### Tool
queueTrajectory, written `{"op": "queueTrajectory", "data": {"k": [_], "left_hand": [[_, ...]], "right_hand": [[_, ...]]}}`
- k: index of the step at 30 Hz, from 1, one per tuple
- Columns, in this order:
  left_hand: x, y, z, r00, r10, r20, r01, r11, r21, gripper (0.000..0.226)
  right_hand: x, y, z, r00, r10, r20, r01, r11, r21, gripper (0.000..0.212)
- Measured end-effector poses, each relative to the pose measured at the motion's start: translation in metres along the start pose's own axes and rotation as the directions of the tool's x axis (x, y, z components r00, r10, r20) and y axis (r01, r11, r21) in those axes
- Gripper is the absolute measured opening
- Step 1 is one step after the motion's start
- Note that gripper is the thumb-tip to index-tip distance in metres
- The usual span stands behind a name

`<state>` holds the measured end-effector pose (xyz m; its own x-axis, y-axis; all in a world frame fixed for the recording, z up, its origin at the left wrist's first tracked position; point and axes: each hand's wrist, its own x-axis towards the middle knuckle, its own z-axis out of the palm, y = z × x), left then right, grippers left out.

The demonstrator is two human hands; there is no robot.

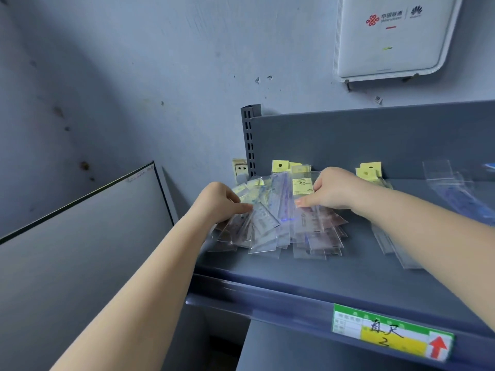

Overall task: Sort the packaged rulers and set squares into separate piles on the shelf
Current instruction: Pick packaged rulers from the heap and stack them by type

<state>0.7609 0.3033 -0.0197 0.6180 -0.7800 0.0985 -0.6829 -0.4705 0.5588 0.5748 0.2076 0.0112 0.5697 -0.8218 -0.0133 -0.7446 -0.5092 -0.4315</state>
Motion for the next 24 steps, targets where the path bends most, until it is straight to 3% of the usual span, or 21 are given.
{"op": "queueTrajectory", "data": {"k": [2,6,11,16,20,22,24], "left_hand": [[0.005,0.005,0.002,1.0,0.003,0.022,-0.004,1.0,0.01,0.033],[0.009,0.009,0.001,0.995,-0.032,0.097,0.025,0.997,0.071,0.037],[0.006,0.024,0.003,0.973,-0.055,0.223,0.045,0.998,0.05,0.057],[0.006,0.035,0.009,0.961,-0.063,0.271,0.061,0.998,0.017,0.062],[0.011,0.032,0.009,0.96,-0.077,0.27,0.145,0.959,-0.242,0.041],[0.01,0.03,0.007,0.957,-0.083,0.277,0.193,0.897,-0.398,0.018],[0.011,0.027,0.003,0.962,-0.069,0.263,0.203,0.829,-0.522,0.012]], "right_hand": [[0.001,0.004,-0.002,1.0,0.027,-0.005,-0.026,0.996,0.085,0.036],[0.005,0.014,-0.001,0.997,0.068,0.041,-0.075,0.974,0.214,0.036],[0.011,0.02,-0.002,0.987,0.122,0.103,-0.147,0.948,0.284,0.029],[0.014,0.032,-0.009,0.973,0.155,0.174,-0.21,0.904,0.373,0.023],[0.013,0.036,-0.013,0.974,0.145,0.175,-0.204,0.9,0.386,0.022],[0.011,0.038,-0.016,0.977,0.137,0.16,-0.19,0.904,0.383,0.021],[0.009,0.041,-0.021,0.981,0.132,0.139,-0.179,0.894,0.412,0.018]]}}
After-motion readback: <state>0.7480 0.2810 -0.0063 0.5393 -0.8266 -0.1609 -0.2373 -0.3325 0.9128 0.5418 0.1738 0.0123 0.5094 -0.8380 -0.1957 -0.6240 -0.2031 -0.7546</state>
